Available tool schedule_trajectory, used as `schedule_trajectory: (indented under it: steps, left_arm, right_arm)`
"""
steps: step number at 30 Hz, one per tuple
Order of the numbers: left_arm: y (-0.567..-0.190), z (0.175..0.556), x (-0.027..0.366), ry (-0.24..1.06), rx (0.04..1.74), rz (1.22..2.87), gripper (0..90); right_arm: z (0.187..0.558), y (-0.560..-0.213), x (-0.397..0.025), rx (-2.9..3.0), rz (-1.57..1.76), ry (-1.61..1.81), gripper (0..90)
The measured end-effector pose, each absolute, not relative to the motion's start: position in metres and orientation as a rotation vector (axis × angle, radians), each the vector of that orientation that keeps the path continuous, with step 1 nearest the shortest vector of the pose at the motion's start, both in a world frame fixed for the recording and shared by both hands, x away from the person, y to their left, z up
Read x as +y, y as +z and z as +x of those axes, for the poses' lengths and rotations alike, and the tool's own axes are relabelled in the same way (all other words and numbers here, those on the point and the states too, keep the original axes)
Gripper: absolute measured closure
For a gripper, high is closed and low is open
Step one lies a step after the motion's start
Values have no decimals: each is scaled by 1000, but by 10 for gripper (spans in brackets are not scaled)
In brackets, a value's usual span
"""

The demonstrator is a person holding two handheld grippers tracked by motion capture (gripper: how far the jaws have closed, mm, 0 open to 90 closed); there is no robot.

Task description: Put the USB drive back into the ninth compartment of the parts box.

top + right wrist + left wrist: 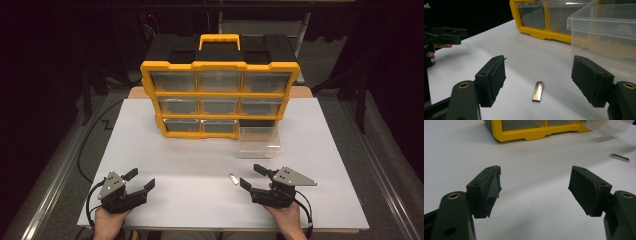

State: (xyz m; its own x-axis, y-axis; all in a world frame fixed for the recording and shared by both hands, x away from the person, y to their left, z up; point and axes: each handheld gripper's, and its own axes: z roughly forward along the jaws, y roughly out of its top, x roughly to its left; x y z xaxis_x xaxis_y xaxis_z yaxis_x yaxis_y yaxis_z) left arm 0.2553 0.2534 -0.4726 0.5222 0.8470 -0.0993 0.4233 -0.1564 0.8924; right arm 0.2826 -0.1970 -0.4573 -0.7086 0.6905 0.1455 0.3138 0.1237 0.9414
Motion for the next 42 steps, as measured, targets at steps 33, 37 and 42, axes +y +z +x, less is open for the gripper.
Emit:
schedule_trajectory:
  steps: [33,37,42]
  left_arm:
    - [-472,255,255,533,1077,1754,265]
    - [-472,255,255,532,1075,1755,265]
    - [-472,255,255,532,1073,1757,265]
  right_arm:
    - [316,-440,-158,2405,1050,1267,407]
    - [323,-436,-154,2500,1051,1150,437]
    - [331,-435,-144,2606,1041,1008,504]
